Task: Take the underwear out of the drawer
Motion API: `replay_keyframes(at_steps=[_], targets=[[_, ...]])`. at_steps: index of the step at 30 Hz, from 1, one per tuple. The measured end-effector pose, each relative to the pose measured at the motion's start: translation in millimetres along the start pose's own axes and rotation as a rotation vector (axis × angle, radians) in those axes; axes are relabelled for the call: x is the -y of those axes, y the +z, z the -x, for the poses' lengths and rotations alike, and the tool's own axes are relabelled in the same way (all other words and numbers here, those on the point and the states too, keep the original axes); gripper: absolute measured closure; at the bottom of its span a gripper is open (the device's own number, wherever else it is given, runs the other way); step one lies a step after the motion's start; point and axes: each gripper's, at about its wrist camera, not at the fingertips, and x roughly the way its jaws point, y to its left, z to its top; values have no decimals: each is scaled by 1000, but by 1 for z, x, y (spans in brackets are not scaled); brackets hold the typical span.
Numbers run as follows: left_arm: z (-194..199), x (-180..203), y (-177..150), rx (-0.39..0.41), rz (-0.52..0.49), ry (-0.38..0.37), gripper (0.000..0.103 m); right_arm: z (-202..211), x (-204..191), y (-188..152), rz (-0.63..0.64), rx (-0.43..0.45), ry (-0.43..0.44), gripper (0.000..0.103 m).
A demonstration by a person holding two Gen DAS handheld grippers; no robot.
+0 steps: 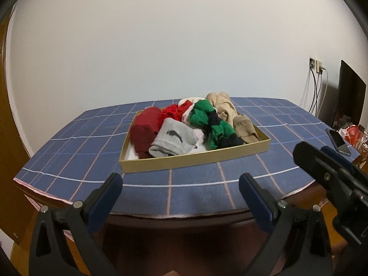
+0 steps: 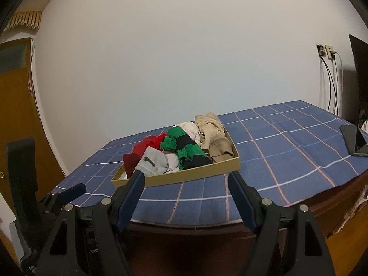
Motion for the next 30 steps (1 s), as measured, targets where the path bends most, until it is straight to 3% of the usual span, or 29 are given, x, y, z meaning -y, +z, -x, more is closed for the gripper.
replay_keyframes(at_steps=[14, 30], targets=[[41, -4, -31, 14, 9, -19, 0, 54, -12, -22, 25, 29, -3, 25], [94, -17, -48, 84, 26, 11, 0, 122, -28, -39, 46, 134, -24, 18]])
